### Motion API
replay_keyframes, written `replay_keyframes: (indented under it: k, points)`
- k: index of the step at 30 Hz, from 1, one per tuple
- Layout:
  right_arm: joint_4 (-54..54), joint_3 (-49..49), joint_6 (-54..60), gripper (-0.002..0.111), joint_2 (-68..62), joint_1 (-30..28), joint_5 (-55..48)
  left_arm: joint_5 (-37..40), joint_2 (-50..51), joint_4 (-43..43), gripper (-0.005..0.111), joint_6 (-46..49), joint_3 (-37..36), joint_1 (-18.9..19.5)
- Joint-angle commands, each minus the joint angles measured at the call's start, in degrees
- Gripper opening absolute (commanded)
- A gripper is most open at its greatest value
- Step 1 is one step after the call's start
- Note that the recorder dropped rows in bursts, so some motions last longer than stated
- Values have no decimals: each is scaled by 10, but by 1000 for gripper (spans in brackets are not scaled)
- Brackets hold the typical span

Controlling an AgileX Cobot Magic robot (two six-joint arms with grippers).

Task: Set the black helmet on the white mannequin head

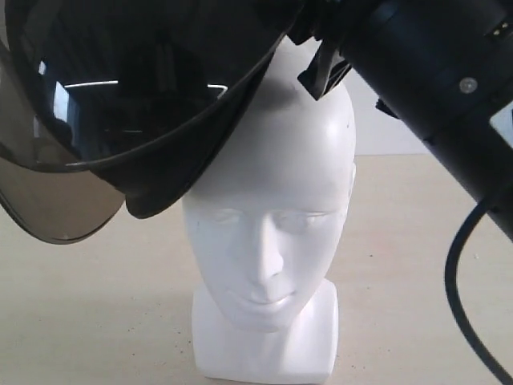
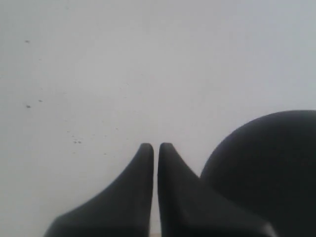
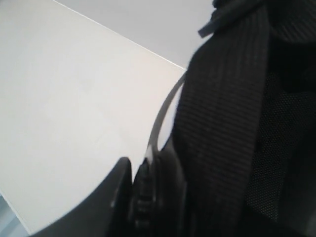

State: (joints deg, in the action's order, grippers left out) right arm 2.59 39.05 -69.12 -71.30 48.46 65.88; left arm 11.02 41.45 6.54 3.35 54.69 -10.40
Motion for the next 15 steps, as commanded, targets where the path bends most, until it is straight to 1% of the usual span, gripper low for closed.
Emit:
replay_keyframes:
  k: [1, 2, 3, 4, 5, 6, 9, 12, 15]
  points:
    - [-22, -4, 60, 0, 31, -5, 41, 38, 49, 31, 4, 81, 55, -47]
    - [-22, -4, 76, 0, 41, -5, 41, 38, 63, 85, 4, 140, 69, -51]
    - [-22, -4, 81, 0, 43, -5, 41, 39, 70, 128, 4, 176, 77, -52]
    - [-22, -4, 82, 0, 45, -5, 41, 44, 82, 215, 4, 237, 86, -52]
    - [-22, -4, 82, 0, 45, -5, 41, 44, 88, 270, 4, 272, 89, -52]
    - [-26, -4, 82, 0, 46, -5, 41, 51, 98, 328, 4, 330, 93, -52]
    - [-23, -4, 88, 0, 46, -5, 41, 77, 115, 438, 4, 432, 100, -52]
    - [-26, -5, 93, 0, 46, -5, 41, 95, 134, 523, 4, 536, 114, -52]
    - [-31, -21, 93, 0, 47, -5, 41, 100, 149, 555, 4, 585, 133, -52]
